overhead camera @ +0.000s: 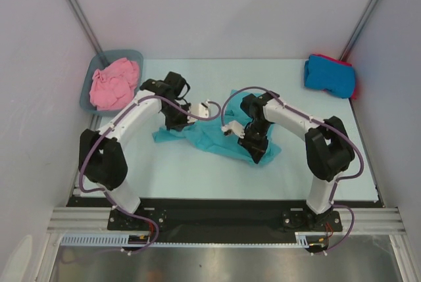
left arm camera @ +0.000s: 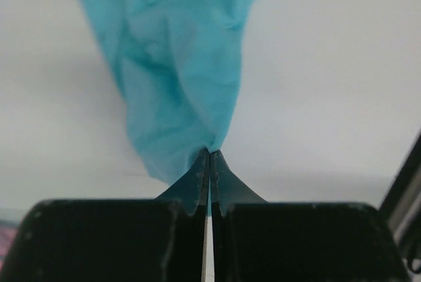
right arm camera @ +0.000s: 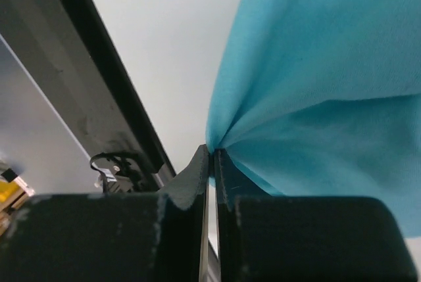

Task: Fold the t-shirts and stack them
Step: Flatten the tshirt out

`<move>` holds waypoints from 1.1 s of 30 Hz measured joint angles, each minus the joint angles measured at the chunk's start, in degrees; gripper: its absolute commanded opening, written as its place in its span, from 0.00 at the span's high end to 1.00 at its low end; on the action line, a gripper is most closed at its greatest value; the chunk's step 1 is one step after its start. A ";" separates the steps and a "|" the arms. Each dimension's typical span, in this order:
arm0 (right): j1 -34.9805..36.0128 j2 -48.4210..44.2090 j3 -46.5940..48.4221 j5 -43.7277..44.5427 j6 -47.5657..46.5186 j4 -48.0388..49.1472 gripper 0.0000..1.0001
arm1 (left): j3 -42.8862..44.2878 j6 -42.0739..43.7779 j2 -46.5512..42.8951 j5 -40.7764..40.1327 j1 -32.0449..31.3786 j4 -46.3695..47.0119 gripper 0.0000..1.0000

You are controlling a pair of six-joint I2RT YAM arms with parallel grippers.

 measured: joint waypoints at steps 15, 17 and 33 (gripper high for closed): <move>8.37 -5.64 -6.21 -0.42 0.61 -1.75 0.74 | -14.23 5.86 -8.72 -1.60 -9.38 -9.51 0.99; 9.07 -5.64 -6.21 -0.44 0.66 -2.08 0.54 | -15.43 6.05 -9.49 -1.60 -10.45 -10.01 0.77; -9.29 -2.45 13.79 7.98 10.08 13.79 0.06 | -7.93 -4.92 -6.58 -6.88 -2.40 0.07 0.60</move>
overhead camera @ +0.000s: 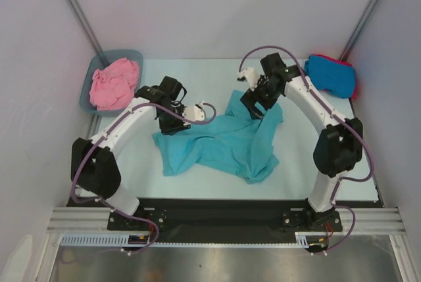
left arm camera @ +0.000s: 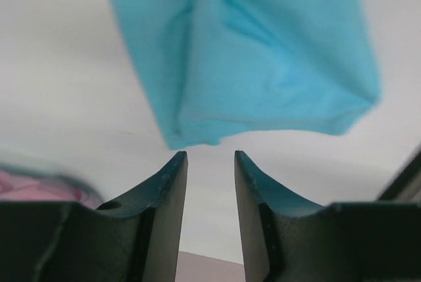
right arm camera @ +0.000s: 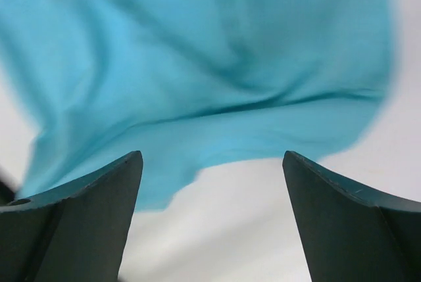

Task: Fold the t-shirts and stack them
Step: Flatten the tshirt out

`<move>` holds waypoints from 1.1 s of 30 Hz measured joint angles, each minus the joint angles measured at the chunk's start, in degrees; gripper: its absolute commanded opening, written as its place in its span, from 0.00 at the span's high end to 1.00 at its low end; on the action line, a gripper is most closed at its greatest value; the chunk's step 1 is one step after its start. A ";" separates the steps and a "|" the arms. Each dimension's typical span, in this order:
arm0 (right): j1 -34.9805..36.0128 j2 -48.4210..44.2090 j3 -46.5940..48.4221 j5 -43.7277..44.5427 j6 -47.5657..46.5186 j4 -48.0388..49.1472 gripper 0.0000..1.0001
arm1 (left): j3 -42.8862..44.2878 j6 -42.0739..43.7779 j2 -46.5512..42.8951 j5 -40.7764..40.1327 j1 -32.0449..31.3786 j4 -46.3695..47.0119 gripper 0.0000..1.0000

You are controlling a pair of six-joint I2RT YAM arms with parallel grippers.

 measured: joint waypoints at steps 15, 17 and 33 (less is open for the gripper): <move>-10.45 24.98 18.12 11.13 8.17 10.21 0.08 | -2.64 -2.99 14.43 -8.15 4.04 26.21 0.64; -10.45 25.09 18.60 11.43 8.33 10.69 0.08 | -2.43 -2.97 15.39 -8.15 4.61 27.21 0.64; -11.67 30.16 21.20 13.00 8.24 12.39 0.10 | -0.61 -2.38 19.41 -7.32 5.16 29.59 0.63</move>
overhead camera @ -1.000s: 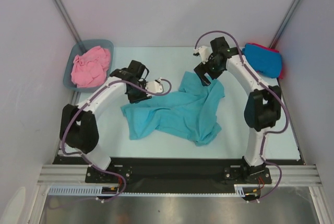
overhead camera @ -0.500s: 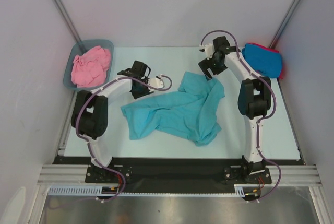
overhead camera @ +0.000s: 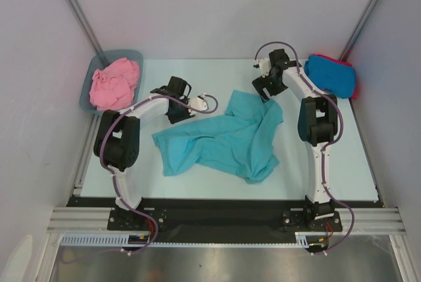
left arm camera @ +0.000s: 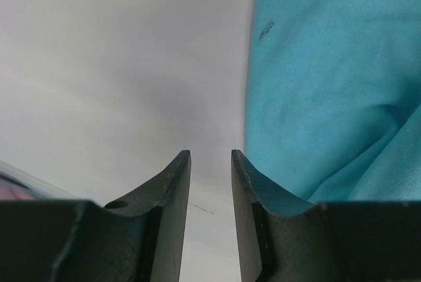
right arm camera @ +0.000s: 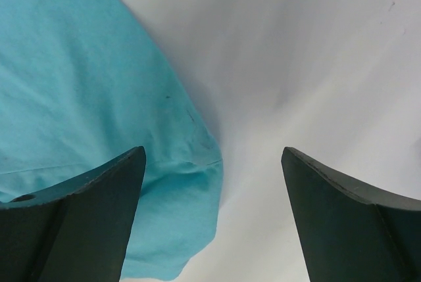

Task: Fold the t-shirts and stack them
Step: Flatten the tshirt out

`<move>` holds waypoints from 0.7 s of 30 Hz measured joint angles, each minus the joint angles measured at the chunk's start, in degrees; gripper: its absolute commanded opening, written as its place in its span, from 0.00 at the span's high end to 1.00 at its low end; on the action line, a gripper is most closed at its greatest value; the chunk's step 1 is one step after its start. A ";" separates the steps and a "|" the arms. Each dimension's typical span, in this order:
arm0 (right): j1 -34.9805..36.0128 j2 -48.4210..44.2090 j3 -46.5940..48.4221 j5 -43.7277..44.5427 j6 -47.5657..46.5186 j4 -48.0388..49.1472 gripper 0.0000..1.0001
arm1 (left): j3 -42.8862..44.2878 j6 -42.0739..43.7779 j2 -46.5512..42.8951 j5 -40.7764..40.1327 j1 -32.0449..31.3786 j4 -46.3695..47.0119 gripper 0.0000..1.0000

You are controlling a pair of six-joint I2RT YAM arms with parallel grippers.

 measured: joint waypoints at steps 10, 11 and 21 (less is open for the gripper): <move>-0.13 0.52 0.00 1.46 -0.59 0.15 0.11 | 0.26 2.99 1.53 3.82 0.15 -5.07 0.63; -0.13 0.52 -0.02 1.55 -0.61 0.15 0.11 | 0.22 3.06 1.92 3.93 0.26 -5.44 0.63; -0.07 0.48 -2.84 2.64 -0.92 0.76 0.11 | 0.20 2.78 3.15 5.70 4.59 -6.01 0.63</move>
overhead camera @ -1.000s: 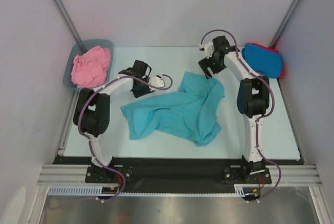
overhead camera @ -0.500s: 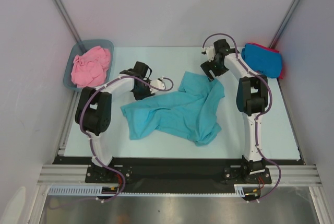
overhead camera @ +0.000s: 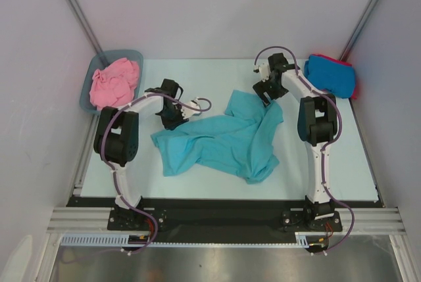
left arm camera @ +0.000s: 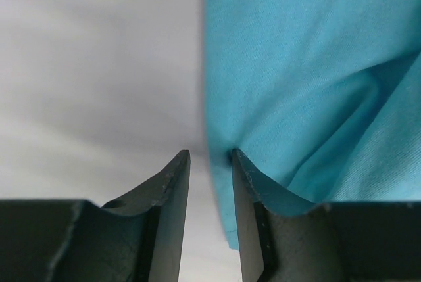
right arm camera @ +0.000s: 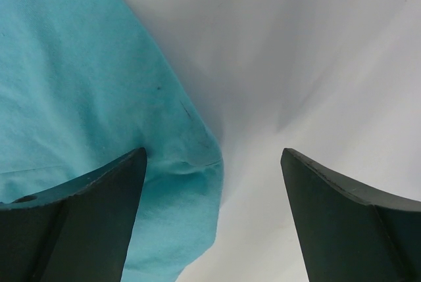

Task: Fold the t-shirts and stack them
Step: Flatten the tshirt out

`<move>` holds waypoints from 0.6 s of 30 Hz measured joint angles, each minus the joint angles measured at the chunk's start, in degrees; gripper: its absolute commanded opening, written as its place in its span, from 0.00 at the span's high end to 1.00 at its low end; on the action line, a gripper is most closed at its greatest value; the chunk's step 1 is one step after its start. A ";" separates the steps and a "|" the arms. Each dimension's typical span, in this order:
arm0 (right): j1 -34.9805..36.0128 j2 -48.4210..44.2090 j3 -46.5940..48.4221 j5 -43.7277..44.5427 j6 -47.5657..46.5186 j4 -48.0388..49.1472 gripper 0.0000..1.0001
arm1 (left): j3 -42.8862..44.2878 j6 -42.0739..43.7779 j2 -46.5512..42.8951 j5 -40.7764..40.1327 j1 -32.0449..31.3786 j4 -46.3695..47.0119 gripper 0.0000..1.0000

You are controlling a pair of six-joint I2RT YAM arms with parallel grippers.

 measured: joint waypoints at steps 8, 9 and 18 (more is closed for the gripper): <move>0.28 0.00 -0.63 1.62 -0.63 0.55 0.13 | 0.48 -0.04 0.52 1.77 0.87 -2.10 1.00; 0.31 0.00 -0.70 1.79 -0.70 0.61 0.14 | 1.11 0.07 0.94 1.84 0.92 -2.78 1.00; 0.83 0.00 -1.11 2.89 -1.05 1.36 0.25 | 4.28 -2.47 2.91 2.45 1.64 -5.51 1.00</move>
